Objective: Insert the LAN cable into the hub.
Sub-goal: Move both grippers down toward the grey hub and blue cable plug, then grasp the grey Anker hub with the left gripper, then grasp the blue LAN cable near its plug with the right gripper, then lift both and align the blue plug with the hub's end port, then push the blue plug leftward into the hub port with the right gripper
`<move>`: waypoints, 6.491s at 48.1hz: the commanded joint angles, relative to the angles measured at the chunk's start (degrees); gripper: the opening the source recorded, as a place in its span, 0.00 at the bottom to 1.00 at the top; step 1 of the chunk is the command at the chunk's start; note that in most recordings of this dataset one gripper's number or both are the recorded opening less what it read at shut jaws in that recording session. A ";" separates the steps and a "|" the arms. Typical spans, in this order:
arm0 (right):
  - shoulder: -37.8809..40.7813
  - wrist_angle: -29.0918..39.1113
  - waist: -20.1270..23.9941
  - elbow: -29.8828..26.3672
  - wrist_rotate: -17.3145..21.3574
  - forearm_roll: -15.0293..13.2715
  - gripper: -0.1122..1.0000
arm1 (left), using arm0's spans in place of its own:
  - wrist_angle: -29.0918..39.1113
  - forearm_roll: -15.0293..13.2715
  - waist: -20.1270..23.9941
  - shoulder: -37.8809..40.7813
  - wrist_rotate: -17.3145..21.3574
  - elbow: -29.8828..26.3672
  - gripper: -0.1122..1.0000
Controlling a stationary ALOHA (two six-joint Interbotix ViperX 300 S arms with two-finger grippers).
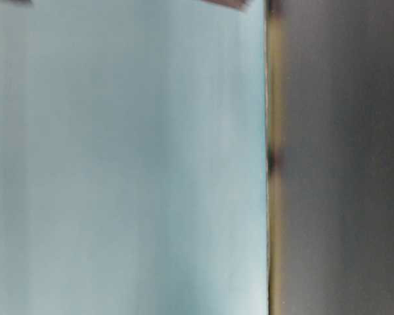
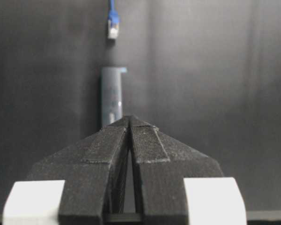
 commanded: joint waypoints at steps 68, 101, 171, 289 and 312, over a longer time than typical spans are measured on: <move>3.87 -13.01 4.92 -0.62 4.13 0.09 0.81 | -62.14 0.26 1.14 45.88 -4.57 8.70 0.79; 2.72 -13.18 5.01 1.23 4.13 0.09 0.81 | -55.72 0.26 0.26 49.92 -4.39 4.22 0.35; 32.34 -40.87 5.54 1.49 3.96 0.26 0.74 | -4.75 0.26 0.44 24.61 -4.57 -9.49 0.35; 24.96 -37.27 5.98 -2.81 5.45 -0.26 0.21 | 4.92 0.35 0.88 29.44 6.59 -19.16 0.35; 24.96 -37.53 4.92 -2.81 5.63 -0.26 0.21 | 3.69 0.26 0.53 29.44 7.12 -18.98 0.35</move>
